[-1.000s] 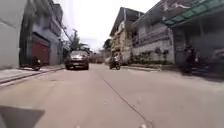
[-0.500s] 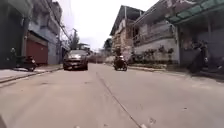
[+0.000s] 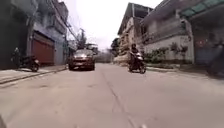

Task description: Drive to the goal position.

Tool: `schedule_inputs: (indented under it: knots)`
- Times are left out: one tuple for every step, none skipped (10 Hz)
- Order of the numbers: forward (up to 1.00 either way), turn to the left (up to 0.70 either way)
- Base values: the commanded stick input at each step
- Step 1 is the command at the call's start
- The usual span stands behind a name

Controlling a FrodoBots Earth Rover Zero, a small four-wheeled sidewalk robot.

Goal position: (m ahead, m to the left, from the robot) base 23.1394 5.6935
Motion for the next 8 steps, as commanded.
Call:
schedule_inputs:
  knots:
    - [1.0,0.0]
    - [1.0,0.0]
    - [1.0,0.0]
    - [1.0,0.0]
    - [1.0,0.0]
    - [1.0,0.0]
    - [1.0,0.0]
    - [1.0,0.0]
